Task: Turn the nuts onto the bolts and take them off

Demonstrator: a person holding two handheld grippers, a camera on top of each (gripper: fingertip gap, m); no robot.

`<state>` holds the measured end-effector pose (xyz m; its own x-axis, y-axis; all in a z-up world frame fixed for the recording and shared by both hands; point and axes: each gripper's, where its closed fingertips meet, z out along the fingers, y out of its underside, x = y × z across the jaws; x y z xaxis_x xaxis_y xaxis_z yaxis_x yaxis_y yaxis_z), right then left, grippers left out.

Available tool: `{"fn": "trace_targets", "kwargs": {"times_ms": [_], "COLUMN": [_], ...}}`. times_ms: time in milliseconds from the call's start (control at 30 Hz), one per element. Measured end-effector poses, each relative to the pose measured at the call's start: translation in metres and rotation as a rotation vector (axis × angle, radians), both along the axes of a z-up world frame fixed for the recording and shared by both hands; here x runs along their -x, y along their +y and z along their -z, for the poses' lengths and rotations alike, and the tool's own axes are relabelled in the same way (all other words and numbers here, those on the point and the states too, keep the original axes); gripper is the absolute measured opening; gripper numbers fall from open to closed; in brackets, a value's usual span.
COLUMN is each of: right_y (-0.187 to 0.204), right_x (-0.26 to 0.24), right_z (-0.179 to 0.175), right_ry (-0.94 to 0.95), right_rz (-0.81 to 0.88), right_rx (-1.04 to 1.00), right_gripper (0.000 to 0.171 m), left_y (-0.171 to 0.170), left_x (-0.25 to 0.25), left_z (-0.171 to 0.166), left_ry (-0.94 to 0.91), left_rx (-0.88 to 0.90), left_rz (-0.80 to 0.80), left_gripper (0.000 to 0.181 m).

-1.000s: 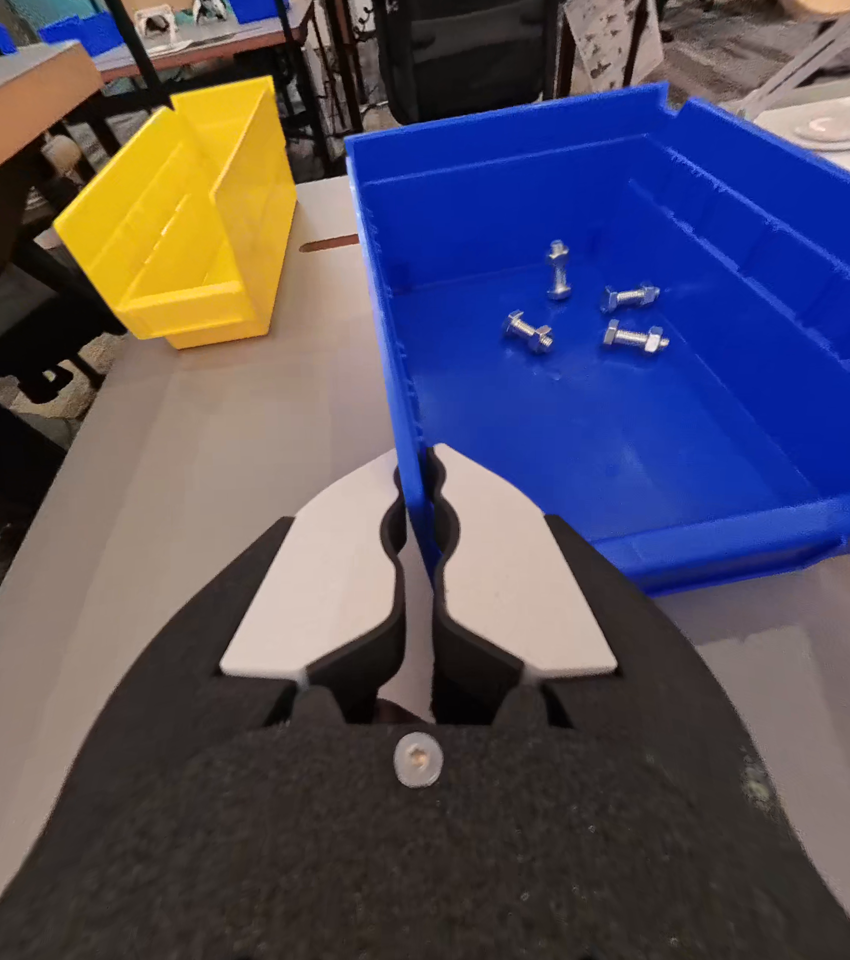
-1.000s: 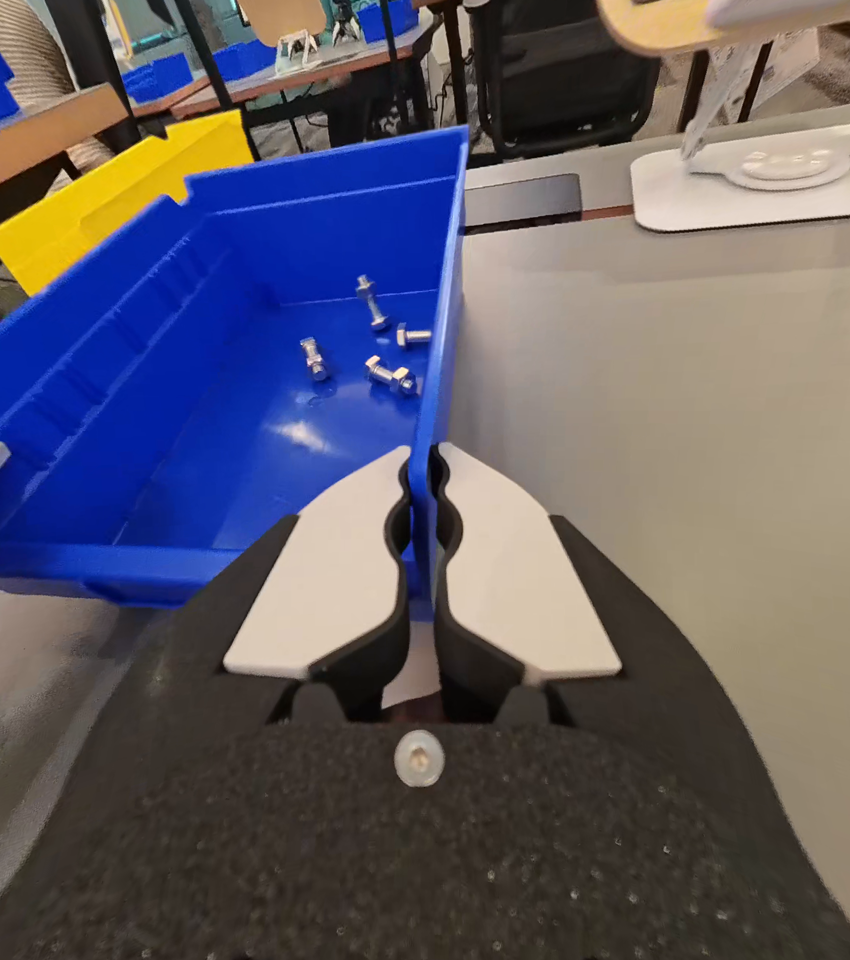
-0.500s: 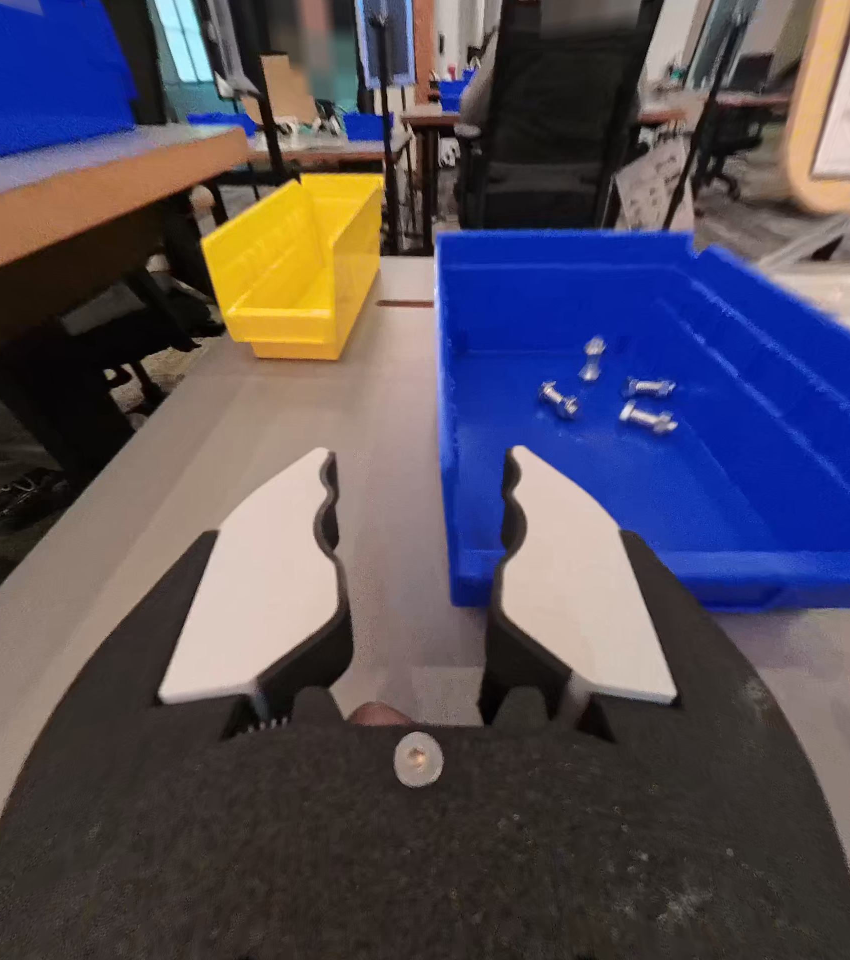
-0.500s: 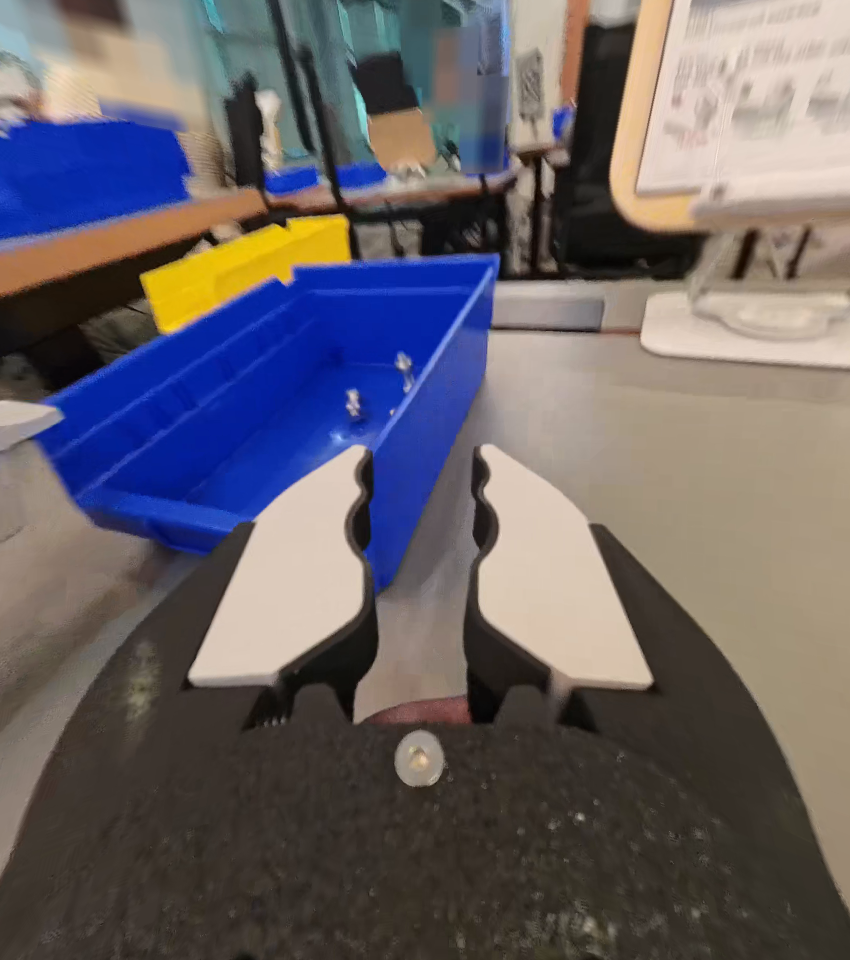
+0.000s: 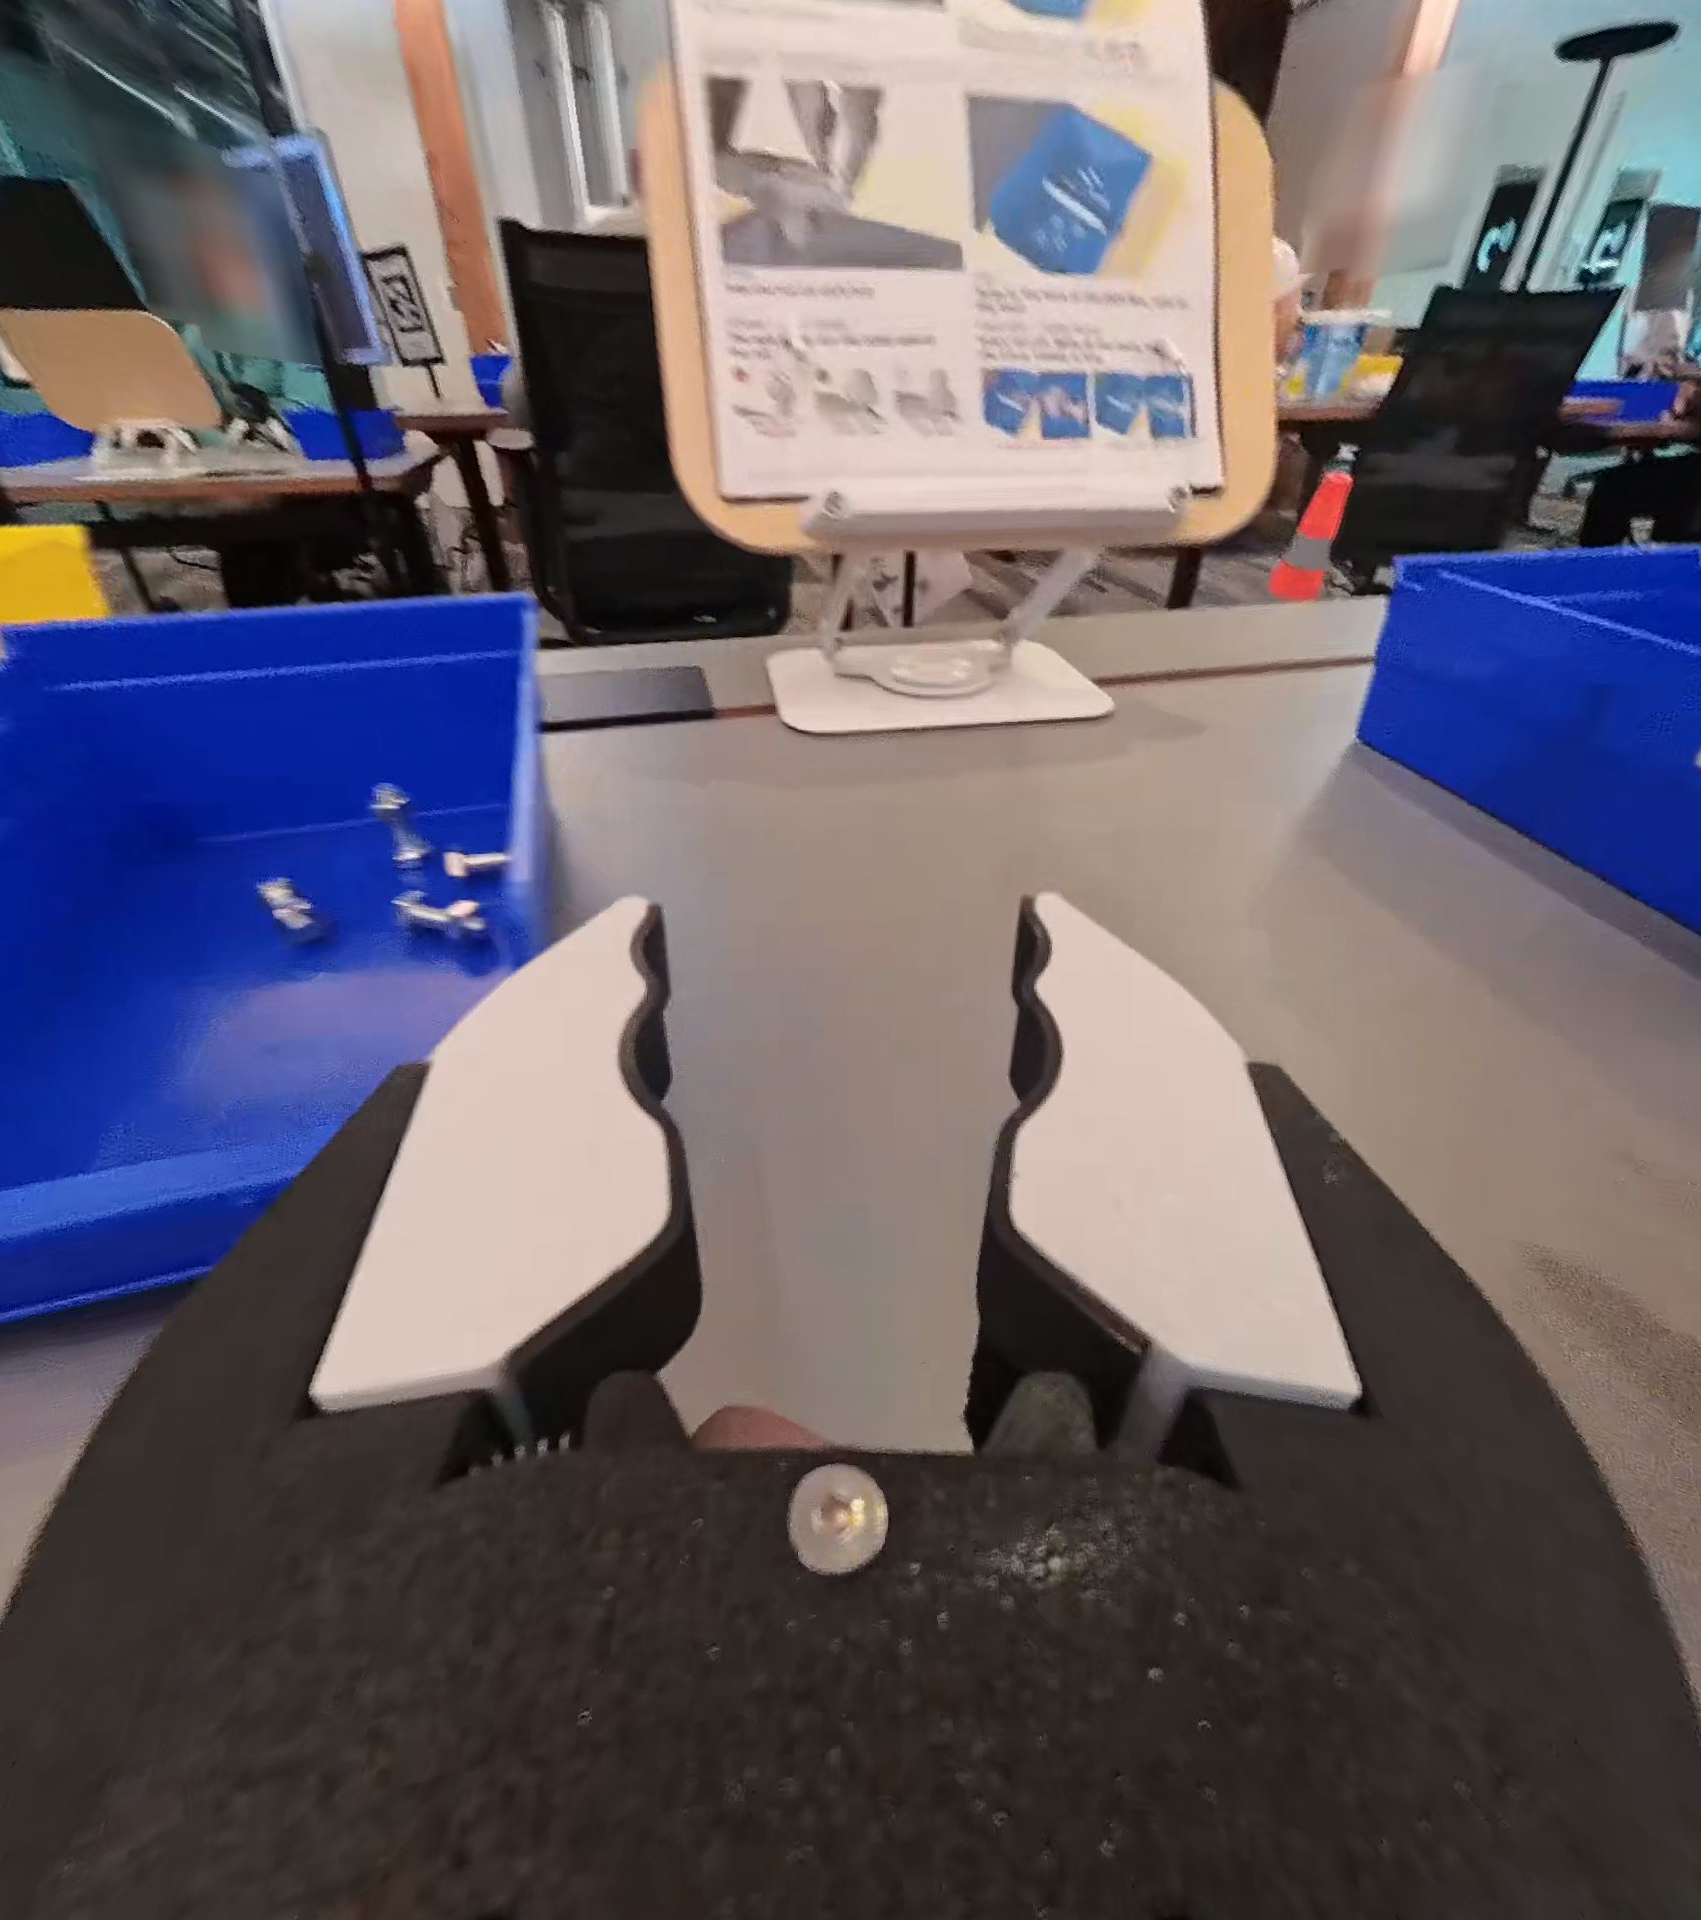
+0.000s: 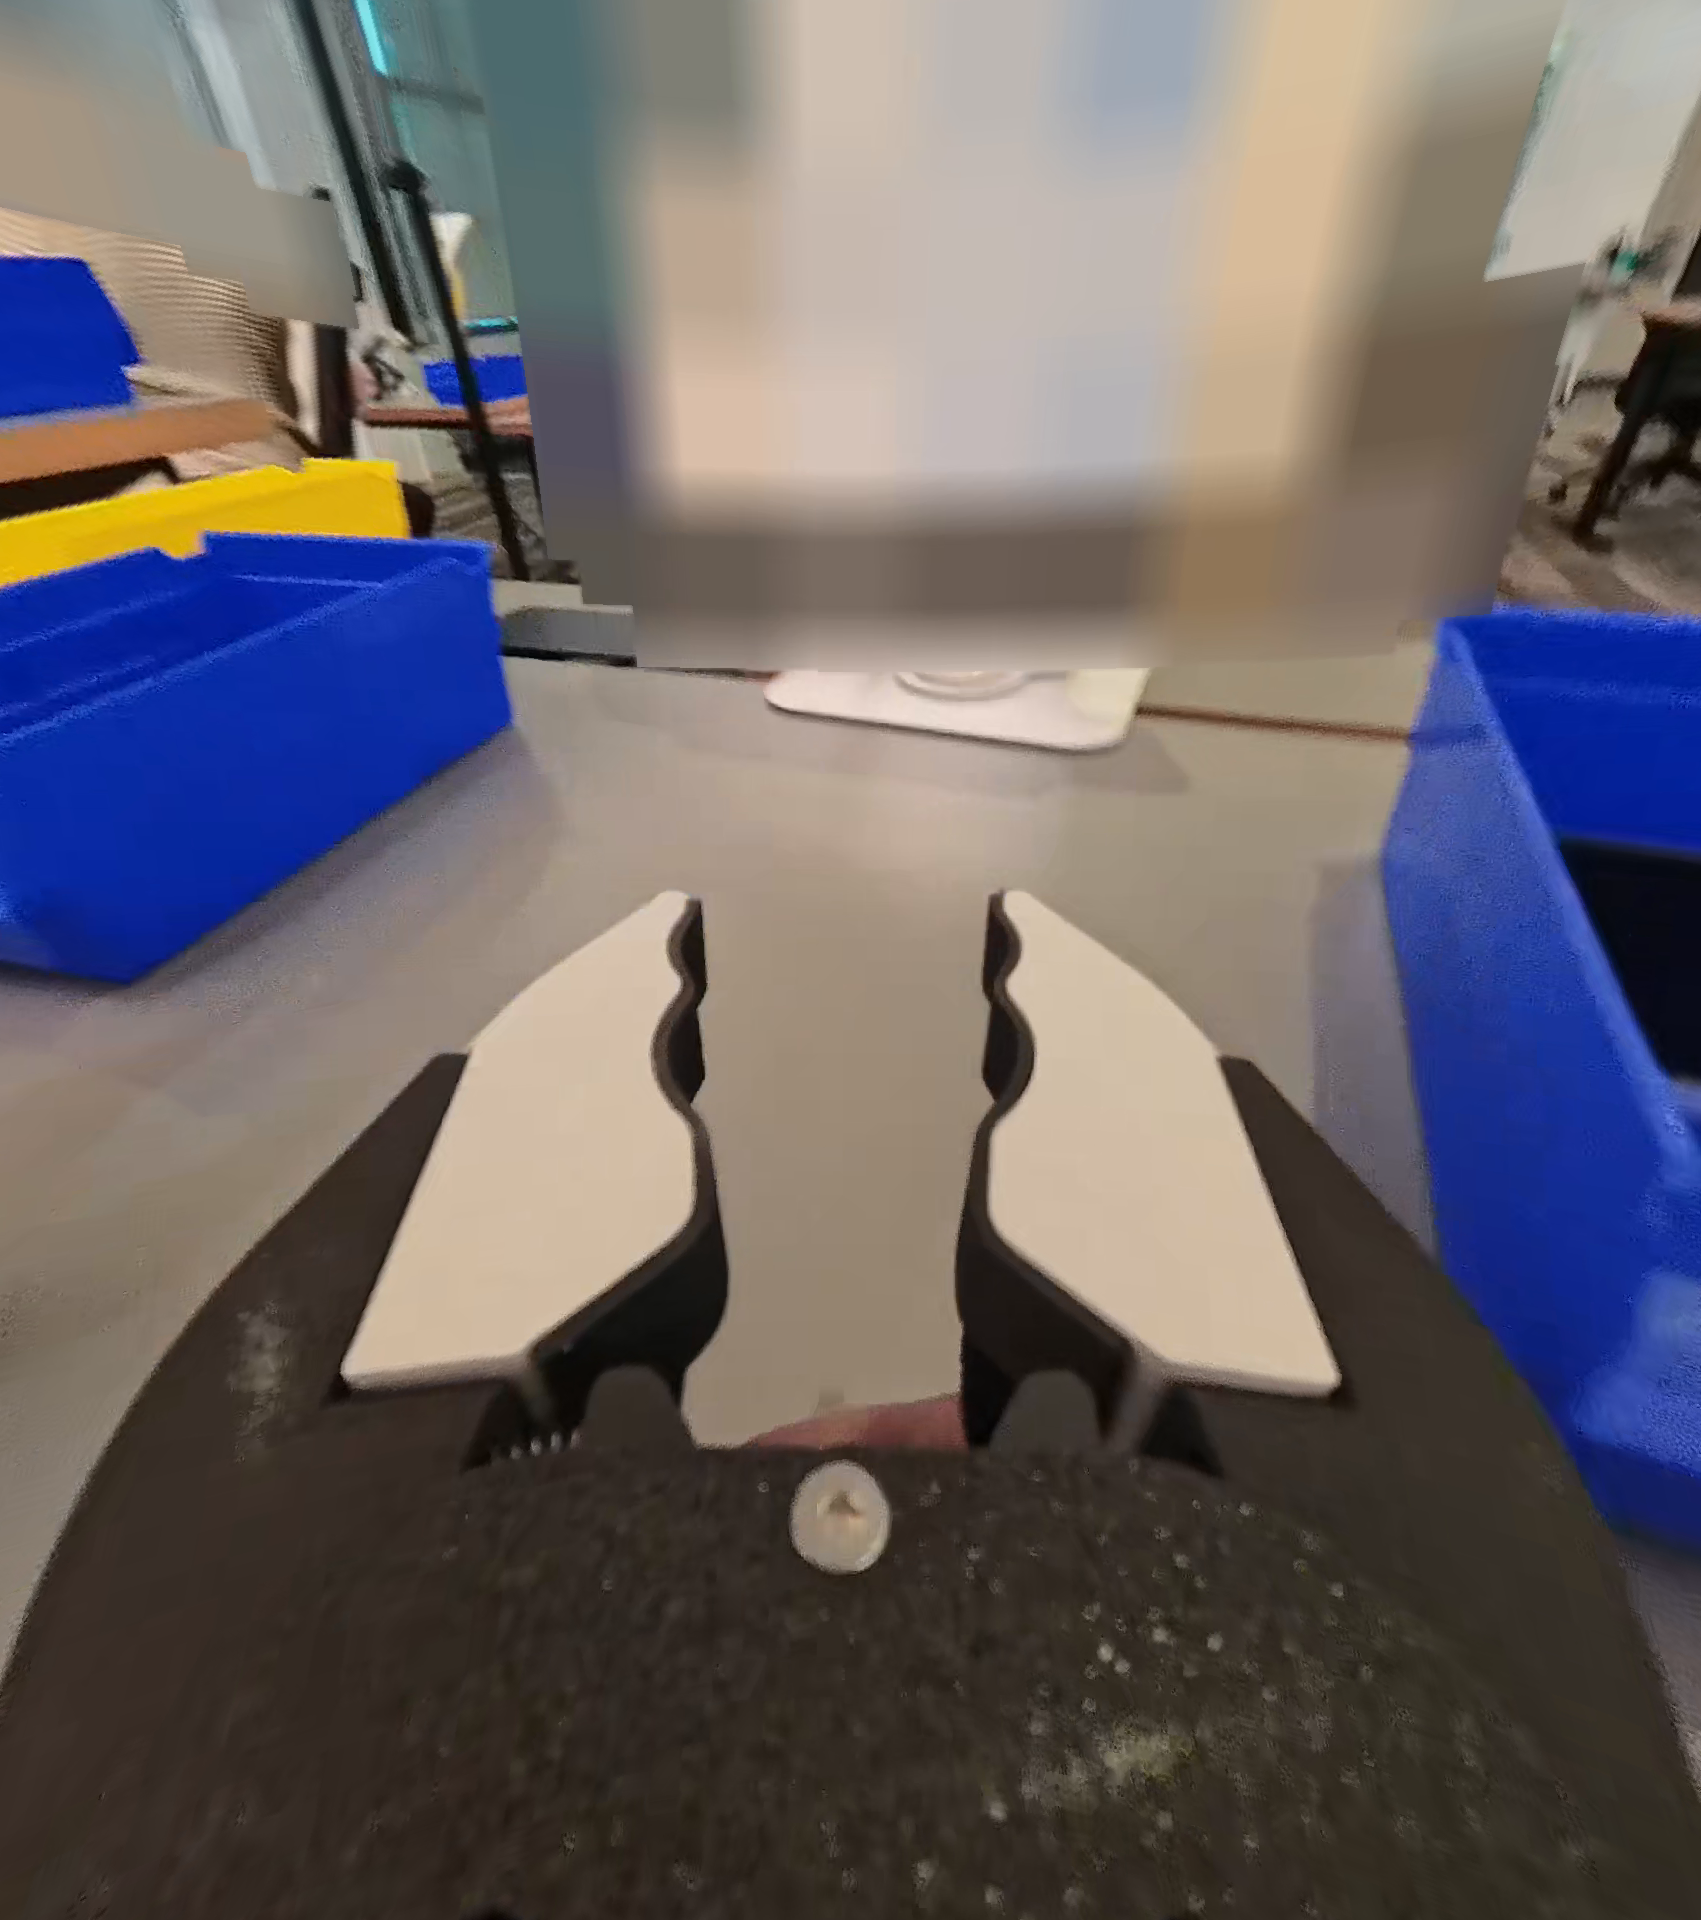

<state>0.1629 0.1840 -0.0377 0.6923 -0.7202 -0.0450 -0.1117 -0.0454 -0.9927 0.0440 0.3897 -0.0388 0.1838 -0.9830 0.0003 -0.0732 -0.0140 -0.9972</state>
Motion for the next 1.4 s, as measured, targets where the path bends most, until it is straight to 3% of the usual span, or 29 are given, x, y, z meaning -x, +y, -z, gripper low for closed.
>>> {"fn": "trace_targets", "kwargs": {"times_ms": [167, 300, 333, 367, 400, 433, 533, 600, 700, 900, 1000, 1100, 1200, 1400], "right_y": [-0.068, -0.109, -0.113, -0.118, -0.115, -0.110, -0.127, -0.131, -0.128, -0.126, -0.116, -0.065, -0.014, 0.015], "right_x": [-0.039, -0.052, -0.054, -0.057, -0.054, -0.050, -0.056, -0.065, -0.075, -0.090, -0.072, -0.034, 0.002, 0.014], "right_z": [0.019, 0.016, 0.015, 0.012, 0.007, 0.004, 0.014, 0.036, 0.047, 0.039, 0.012, -0.003, 0.008, 0.033], "right_ry": [-0.004, -0.036, -0.031, -0.034, -0.051, -0.072, -0.069, 0.039, 0.128, 0.093, -0.011, -0.075, -0.016, 0.142], "right_rz": [0.198, 0.329, 0.347, 0.381, 0.363, 0.327, 0.420, 0.431, 0.407, 0.417, 0.396, 0.195, -0.032, -0.145], "right_rx": [0.062, 0.052, 0.052, 0.046, 0.041, 0.055, 0.133, 0.168, 0.150, 0.199, 0.200, 0.156, 0.083, 0.019], "right_gripper": [0.056, 0.002, 0.007, 0.040, 0.049, 0.041, 0.043, 0.046, 0.028, 0.037, 0.043, 0.042, 0.042, 0.043], "left_y": [-0.011, -0.004, -0.002, -0.001, 0.001, 0.002, 0.011, 0.021, 0.035, 0.048, 0.055, 0.062, 0.066, 0.064], "left_x": [-0.016, -0.017, -0.017, -0.017, -0.017, -0.017, -0.015, -0.012, -0.009, -0.003, 0.003, 0.007, 0.010, 0.012], "left_z": [0.018, 0.020, 0.020, 0.020, 0.020, 0.020, 0.022, 0.023, 0.025, 0.028, 0.027, 0.030, 0.032, 0.030], "left_ry": [0.048, 0.066, 0.064, 0.058, 0.057, 0.062, 0.086, 0.094, 0.095, 0.110, 0.115, 0.125, 0.125, 0.097], "left_rx": [-0.037, -0.030, -0.006, 0.012, 0.023, 0.028, 0.019, 0.028, 0.071, 0.088, 0.076, 0.098, 0.118, 0.123], "left_rz": [-0.039, -0.098, -0.100, -0.104, -0.105, -0.102, -0.126, -0.152, -0.175, -0.191, -0.208, -0.209, -0.209, -0.190], "left_gripper": [0.063, 0.061, 0.061, 0.060, 0.060, 0.060, 0.060, 0.059, 0.059, 0.059, 0.059, 0.059, 0.059, 0.059]}}
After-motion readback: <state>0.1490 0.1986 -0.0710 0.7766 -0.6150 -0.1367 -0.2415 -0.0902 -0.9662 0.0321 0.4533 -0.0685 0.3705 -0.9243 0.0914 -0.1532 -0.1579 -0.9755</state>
